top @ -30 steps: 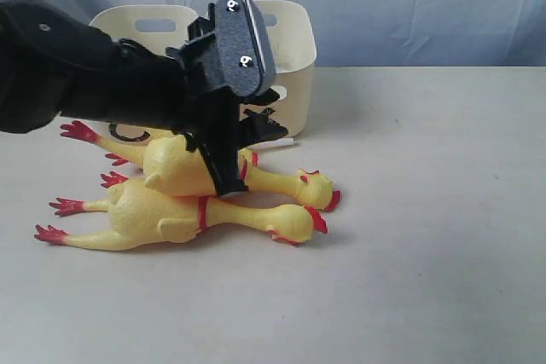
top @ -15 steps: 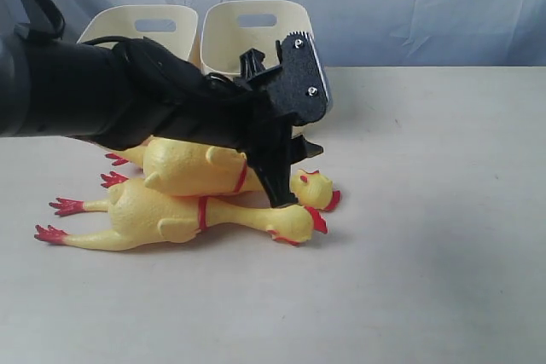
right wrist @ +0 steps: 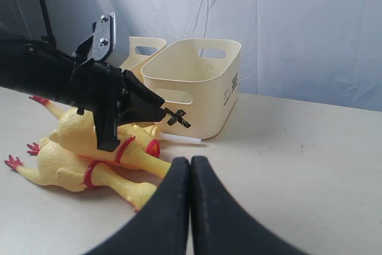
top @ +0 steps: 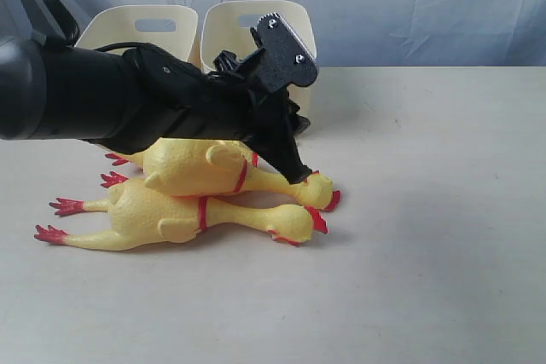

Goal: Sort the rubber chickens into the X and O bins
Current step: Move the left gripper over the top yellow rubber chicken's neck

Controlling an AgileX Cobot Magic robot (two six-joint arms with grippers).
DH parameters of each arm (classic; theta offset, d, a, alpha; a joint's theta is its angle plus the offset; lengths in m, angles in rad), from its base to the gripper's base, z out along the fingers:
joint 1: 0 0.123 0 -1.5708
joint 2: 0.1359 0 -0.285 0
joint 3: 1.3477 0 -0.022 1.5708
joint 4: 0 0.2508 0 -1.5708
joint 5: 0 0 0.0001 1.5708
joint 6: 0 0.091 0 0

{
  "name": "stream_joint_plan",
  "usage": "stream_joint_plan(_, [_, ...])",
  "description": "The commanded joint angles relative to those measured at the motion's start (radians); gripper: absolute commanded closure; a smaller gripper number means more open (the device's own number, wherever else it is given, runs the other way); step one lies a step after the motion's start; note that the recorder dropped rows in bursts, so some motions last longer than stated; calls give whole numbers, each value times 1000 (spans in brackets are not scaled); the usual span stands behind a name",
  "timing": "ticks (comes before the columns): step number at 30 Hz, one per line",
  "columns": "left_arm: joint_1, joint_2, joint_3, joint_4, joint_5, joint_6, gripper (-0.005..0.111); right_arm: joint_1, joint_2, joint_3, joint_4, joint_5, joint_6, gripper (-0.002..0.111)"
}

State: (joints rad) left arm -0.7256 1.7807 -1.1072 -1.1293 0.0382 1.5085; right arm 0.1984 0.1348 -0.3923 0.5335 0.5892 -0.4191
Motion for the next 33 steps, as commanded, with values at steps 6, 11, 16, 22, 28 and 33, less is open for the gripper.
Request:
stream_joint_plan(6, [-4, 1, -22, -18, -3, -115, 83, 2, -2, -6, -2, -4, -6, 108])
stream_joint_plan(11, [-4, 1, -24, 118, -8, -117, 83, 2, -2, -6, -2, 4, -6, 108])
stream_joint_plan(16, [-4, 1, -24, 445, 42, -113, 83, 2, -2, -6, 14, 4, -6, 108])
stream_joint_plan(22, [-4, 1, -24, 454, 89, -115, 83, 2, -2, -6, 14, 4, -6, 108])
stream_joint_plan(28, [-4, 1, -24, 760, 101, -497, 83, 2, -2, -6, 16, 4, -6, 108])
stream_joint_plan(33, [-4, 1, -24, 1285, 89, -1136, 83, 2, -2, -6, 18, 4, -6, 108])
